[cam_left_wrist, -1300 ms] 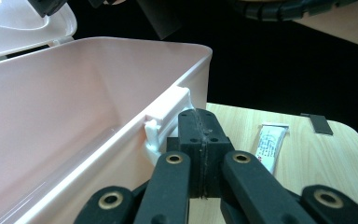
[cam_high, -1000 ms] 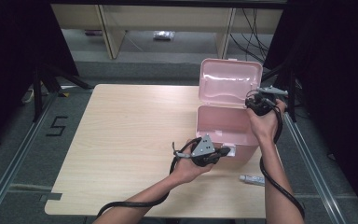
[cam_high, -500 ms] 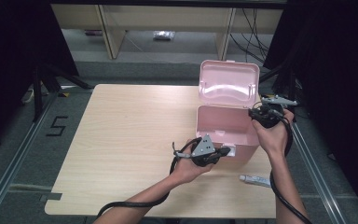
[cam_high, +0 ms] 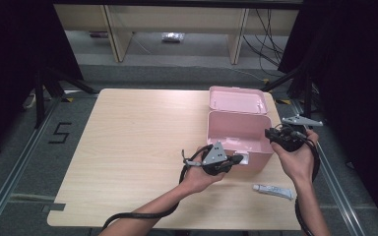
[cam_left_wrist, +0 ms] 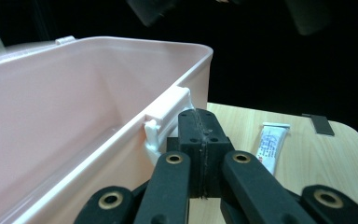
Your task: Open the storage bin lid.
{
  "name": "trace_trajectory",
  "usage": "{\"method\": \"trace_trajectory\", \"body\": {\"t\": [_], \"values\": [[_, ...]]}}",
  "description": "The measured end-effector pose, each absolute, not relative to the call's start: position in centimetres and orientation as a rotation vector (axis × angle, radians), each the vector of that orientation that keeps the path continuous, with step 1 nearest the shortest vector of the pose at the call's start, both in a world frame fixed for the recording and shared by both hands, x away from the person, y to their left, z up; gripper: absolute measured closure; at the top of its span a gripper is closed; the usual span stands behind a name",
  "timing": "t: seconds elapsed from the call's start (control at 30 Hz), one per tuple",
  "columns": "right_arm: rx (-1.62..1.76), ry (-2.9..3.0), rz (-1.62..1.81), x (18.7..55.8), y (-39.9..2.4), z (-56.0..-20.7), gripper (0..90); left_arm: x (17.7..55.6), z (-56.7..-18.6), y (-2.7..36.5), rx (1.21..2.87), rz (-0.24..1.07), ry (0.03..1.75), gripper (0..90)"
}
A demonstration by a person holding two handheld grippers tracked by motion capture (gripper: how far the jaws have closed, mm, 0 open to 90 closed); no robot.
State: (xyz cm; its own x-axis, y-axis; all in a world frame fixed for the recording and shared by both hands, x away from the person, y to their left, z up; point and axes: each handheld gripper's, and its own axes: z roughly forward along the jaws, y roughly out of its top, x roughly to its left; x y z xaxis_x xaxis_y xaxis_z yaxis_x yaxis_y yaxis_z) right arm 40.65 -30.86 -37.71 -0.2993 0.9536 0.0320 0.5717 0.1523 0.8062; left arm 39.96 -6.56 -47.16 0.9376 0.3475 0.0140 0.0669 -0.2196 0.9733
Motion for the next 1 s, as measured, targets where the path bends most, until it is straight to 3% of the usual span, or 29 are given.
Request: {"method": "trace_trajectory", "body": {"t": [0.53,1.0], "values": [[1.454,1.96,1.037,35.6,-32.0,-38.5,73.7,40.0,-47.0,-6.6,1.779,0.266,0.321,89.1],[1.441,1.986,0.998,33.8,-33.5,-39.7,71.0,39.0,-45.2,-5.9,1.769,0.256,0.291,81.5]]}}
